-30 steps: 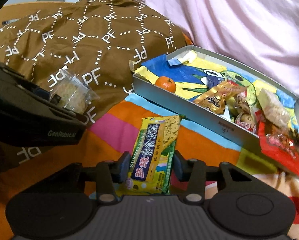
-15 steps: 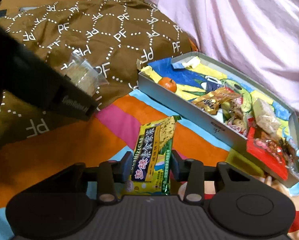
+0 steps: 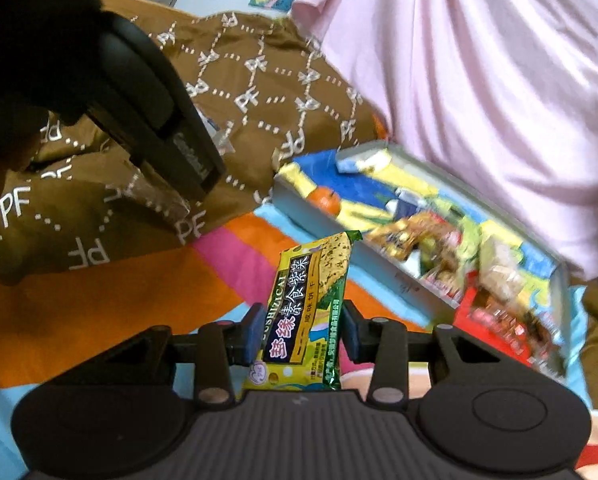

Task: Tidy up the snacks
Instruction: 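Lift the cake and cracker packet and carry both over the tray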

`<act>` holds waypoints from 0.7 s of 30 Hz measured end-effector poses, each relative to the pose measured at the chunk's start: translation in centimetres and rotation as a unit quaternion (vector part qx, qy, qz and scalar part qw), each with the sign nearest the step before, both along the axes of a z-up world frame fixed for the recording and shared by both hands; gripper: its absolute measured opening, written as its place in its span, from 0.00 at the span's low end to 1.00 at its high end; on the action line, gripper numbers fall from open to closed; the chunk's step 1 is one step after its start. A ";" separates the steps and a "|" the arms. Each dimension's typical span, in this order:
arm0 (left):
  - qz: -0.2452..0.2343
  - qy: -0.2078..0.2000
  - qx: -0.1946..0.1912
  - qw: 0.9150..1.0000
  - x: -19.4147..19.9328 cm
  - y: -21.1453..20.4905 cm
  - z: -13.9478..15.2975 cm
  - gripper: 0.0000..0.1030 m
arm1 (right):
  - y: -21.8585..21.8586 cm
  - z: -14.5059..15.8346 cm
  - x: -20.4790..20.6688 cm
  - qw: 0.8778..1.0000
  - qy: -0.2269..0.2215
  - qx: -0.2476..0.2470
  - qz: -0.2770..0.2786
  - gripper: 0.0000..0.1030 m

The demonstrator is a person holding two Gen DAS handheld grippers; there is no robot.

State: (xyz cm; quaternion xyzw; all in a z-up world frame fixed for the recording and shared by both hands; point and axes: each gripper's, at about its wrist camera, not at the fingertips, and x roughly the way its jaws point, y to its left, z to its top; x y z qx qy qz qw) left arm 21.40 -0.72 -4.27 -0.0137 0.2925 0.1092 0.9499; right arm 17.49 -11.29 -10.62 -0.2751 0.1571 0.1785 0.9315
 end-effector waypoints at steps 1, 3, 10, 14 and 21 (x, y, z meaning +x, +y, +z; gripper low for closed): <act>-0.001 -0.003 -0.001 1.000 0.1 0.0 0.2 0.44 | -0.2 0.5 0.1 1.000 -0.011 0.007 -0.002 0.42; -0.003 -0.008 -0.001 1.000 0.5 -0.1 0.6 0.44 | -0.5 1.0 0.3 1.000 -0.022 0.017 -0.005 0.42; -0.010 -0.026 0.001 1.000 2.9 -0.3 2.6 0.44 | -1.5 2.7 1.7 0.995 -0.077 0.060 -0.027 0.42; -0.014 -0.038 0.007 0.999 5.0 -0.6 3.7 0.44 | -1.8 3.5 2.7 0.991 -0.105 0.077 -0.034 0.42; -0.018 -0.062 0.020 0.998 9.2 -1.2 4.8 0.44 | -1.9 4.6 5.9 0.980 -0.190 0.048 -0.013 0.42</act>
